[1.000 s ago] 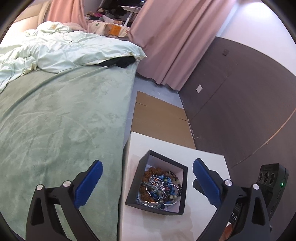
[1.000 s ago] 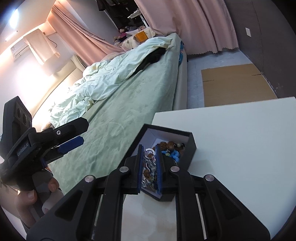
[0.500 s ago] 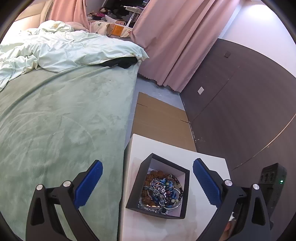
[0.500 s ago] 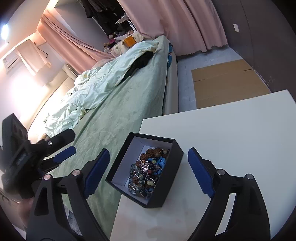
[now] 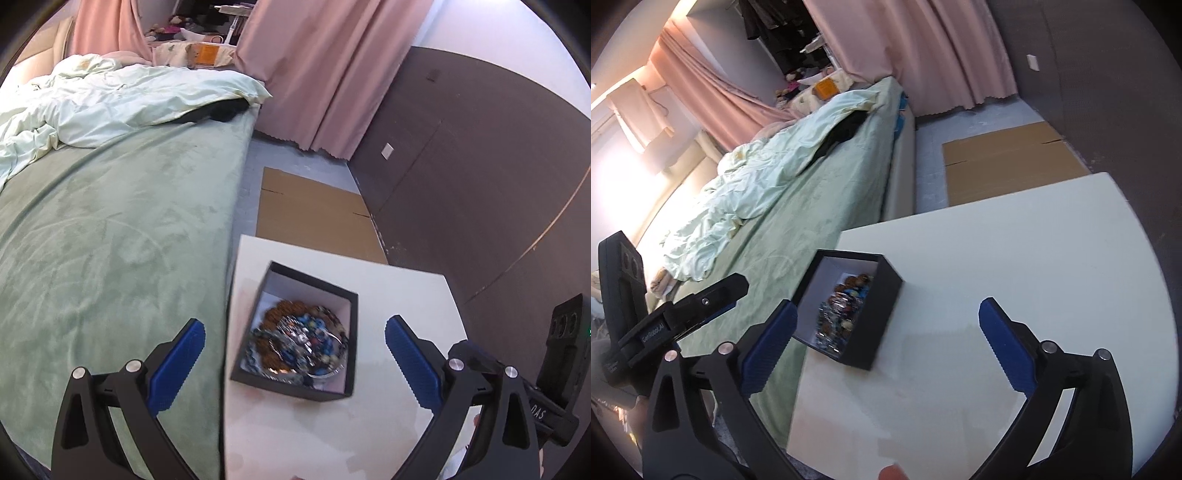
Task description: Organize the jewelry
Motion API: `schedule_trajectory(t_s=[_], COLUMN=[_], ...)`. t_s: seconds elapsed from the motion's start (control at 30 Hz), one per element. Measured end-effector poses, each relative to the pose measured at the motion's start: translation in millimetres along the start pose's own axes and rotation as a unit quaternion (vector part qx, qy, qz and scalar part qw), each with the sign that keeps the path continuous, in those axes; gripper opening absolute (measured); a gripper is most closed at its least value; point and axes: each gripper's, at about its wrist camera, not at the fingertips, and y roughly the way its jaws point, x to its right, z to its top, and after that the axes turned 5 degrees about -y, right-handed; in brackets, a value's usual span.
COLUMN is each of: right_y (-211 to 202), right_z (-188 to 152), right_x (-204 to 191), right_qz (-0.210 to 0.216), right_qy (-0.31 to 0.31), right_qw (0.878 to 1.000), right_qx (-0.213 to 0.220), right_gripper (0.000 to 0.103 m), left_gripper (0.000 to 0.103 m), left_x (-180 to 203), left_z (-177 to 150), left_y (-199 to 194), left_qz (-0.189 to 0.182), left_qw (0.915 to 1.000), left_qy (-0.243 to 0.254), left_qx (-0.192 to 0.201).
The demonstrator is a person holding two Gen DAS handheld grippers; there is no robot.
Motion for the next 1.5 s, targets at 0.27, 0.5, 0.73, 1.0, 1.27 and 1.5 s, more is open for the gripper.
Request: schedule_trajectory(t_s=[0.27,0.5,0.73,1.0,1.27,1.5], right_y=[-31.5,-55.1,-80.7,-100.1,-109.0,-106.3], right_z=[-9.0,-19.5,-29.1,-39.8,-44.3,-46.7], right_x=[19.1,25.1,30.1,30.3,36.6,41.6], right_qz=[-0.018,-0.032,-0.026,-0.026,-0.039,-0.047], right_qy=[0.023,0.014,0.003,-0.013,-0.014,-0.006], right_qw=[1.000,0.999,0.999,1.000,0.999,0.999], right_qx=[0.008,0.016,0.019,0.009,0.005,-0.006], right_gripper=[0.098,0.098,0.098,0.098,0.098,0.098], left_gripper=[0.095,0.095,0.095,0.095,0.095,0.095], left_x=[24.4,41.7,51.1,63.4,75.5,81.7], left_z=[-20.9,-32.8,-46.3,-62.3,-72.0,-76.9], left_y=[-2.7,-16.4,-30.8,-41.8,-44.7,-43.9], left_qz=[0.002,-0.007,-0.008,-0.012,-0.005,0.004], left_qw=[0.9993,0.9981,0.9959,0.9934,0.9909,0.9888], left_qy=[0.038,0.060,0.085,0.104,0.121,0.137], left_qx=[-0.002,0.015,0.029,0.047,0.058,0.060])
